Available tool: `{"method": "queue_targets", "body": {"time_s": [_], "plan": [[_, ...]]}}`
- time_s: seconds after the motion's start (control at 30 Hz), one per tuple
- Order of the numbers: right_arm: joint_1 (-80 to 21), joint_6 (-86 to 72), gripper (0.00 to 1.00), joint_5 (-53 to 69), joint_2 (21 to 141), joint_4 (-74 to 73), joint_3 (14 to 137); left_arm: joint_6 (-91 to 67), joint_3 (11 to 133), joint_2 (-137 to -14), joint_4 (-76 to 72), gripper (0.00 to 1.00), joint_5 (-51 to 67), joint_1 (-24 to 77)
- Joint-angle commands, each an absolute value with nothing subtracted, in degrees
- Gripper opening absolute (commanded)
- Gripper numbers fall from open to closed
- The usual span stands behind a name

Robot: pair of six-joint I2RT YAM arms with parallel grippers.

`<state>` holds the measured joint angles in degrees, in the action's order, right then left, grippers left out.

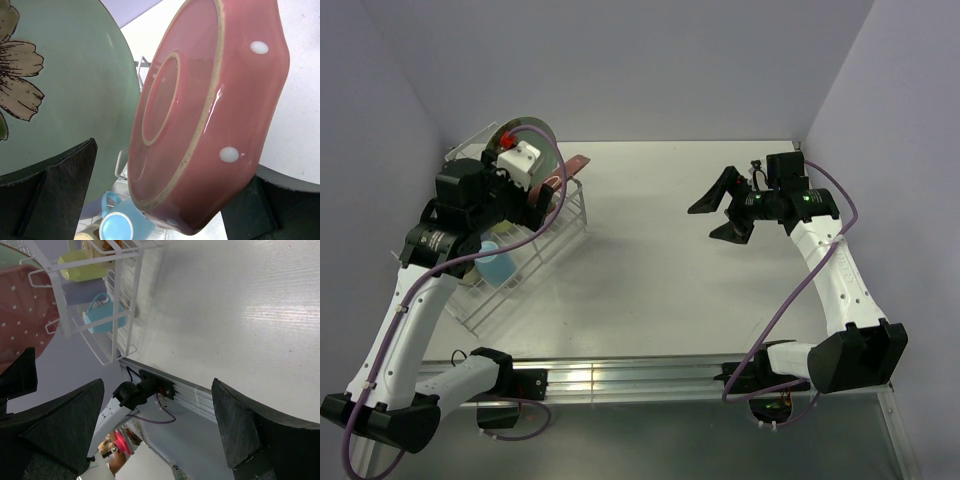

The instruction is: Load the mixed dishes into the dish rack

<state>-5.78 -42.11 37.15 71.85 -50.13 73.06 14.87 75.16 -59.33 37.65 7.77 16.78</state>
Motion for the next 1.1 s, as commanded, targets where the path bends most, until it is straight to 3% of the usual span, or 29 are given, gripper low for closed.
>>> {"method": "queue_targets", "body": {"time_s": [0.0,1.07], "plan": [[-6.2,-41.9,0.95,38.1,72.3,-47.9,73.4,13.3,74.9,-58.2,35.9,0.99,8.2,17.0],[-6.2,-42.0,0.95,38.8,72.5,-47.5,72.2,12.4,83.3,-64.9,31.6,0.97,-12.7,17.1]]}}
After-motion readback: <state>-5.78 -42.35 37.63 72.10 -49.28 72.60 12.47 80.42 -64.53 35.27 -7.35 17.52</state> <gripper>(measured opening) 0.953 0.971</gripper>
